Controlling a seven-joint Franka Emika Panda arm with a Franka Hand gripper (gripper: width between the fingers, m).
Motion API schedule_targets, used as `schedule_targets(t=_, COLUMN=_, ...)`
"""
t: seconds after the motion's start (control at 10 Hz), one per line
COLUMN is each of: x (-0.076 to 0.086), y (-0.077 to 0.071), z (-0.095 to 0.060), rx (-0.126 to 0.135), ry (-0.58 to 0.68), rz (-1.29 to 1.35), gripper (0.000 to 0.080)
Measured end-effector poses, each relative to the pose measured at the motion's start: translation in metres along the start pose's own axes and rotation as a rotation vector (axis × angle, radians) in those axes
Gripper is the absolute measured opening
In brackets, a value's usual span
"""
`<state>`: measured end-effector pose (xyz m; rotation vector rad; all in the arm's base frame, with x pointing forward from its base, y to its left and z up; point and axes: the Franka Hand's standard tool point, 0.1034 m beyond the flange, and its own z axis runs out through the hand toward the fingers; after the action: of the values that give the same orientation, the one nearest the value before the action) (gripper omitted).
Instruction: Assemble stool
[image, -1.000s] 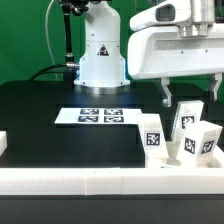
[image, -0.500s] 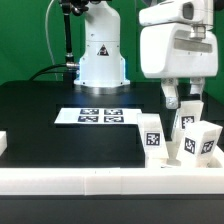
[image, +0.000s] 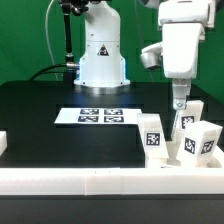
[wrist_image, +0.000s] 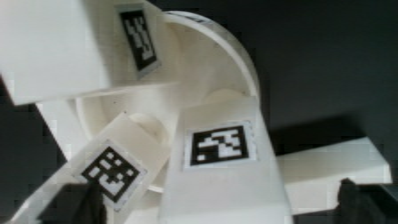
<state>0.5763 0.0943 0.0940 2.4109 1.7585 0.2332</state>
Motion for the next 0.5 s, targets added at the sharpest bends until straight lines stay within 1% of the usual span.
schedule_targets(t=0.1, x=-0.0014, y=0.0003, z=0.0006, rx=-0.003, ry=-0.008, rz=-0.059, gripper=0.0649)
schedule_targets(t=0.2, x=0.0, y=-0.0025, z=0.0037, rx=0.004, ry=-0.011, rz=-0.035, gripper=0.0649)
schedule_targets(t=0.4, x=0.0019, y=-0.0003, z=0.0045, rx=0.005, ry=-0.013, rz=-0.04, gripper=0.0649)
schedule_targets(t=0.5, x=-0.0001, y=0.0, z=0.0057, rx=0.006, ry=-0.016, rz=-0.038, gripper=0.0649)
